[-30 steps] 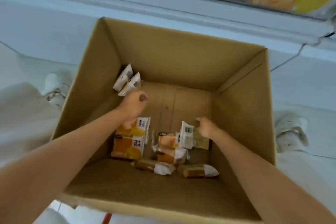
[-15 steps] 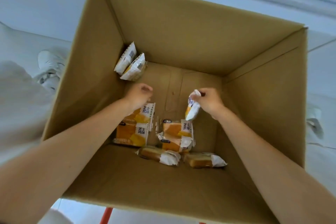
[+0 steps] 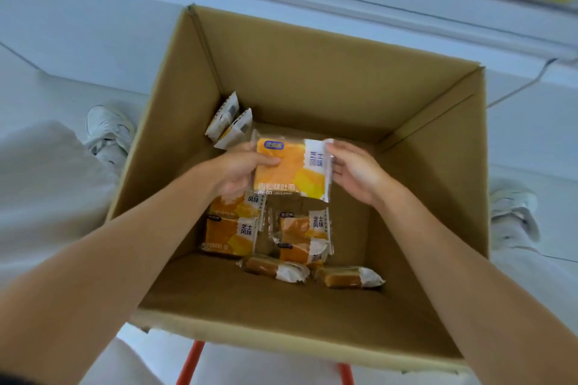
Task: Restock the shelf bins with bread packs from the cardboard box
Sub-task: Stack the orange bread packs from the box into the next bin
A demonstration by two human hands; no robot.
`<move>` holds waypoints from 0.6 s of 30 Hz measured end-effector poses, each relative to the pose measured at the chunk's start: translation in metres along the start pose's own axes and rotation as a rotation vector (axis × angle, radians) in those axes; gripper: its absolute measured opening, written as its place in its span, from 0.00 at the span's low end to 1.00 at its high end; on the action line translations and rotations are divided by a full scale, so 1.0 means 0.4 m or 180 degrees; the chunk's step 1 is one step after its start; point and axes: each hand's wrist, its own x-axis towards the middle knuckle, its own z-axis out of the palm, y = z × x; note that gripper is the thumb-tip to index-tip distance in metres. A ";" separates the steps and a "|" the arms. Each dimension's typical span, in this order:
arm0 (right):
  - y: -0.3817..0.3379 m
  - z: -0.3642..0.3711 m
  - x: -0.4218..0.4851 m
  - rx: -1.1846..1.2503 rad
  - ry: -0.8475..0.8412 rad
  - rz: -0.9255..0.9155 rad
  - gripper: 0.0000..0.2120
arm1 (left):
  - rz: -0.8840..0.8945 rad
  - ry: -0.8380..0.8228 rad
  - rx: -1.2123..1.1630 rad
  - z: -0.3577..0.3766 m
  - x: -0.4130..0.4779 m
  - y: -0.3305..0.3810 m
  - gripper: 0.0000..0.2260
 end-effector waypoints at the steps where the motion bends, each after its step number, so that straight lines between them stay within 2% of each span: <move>1: 0.039 -0.016 0.010 -0.0238 0.0119 0.0137 0.10 | 0.0041 0.0221 0.0013 -0.003 0.005 -0.009 0.12; 3: 0.130 -0.049 0.033 -0.1352 0.0404 0.0573 0.13 | 0.0159 0.0704 0.0076 -0.020 0.018 -0.033 0.10; 5: 0.211 -0.069 0.049 -0.1987 0.0542 0.1094 0.20 | 0.0171 0.1015 0.0075 -0.047 0.038 -0.057 0.10; 7: 0.261 -0.074 0.061 -0.1984 0.0509 0.1410 0.24 | 0.0105 0.1169 -0.0027 -0.065 0.053 -0.077 0.10; 10: 0.279 -0.060 0.066 -0.1925 0.0342 0.1523 0.24 | 0.0067 0.1232 -0.0116 -0.070 0.066 -0.095 0.09; 13: 0.257 -0.042 0.069 -0.1726 0.0088 0.1120 0.20 | 0.0122 0.1208 -0.0072 -0.069 0.068 -0.101 0.10; 18: 0.068 -0.013 0.022 -0.1359 0.0337 -0.0281 0.14 | 0.0546 0.1370 -0.0425 -0.057 0.048 -0.055 0.07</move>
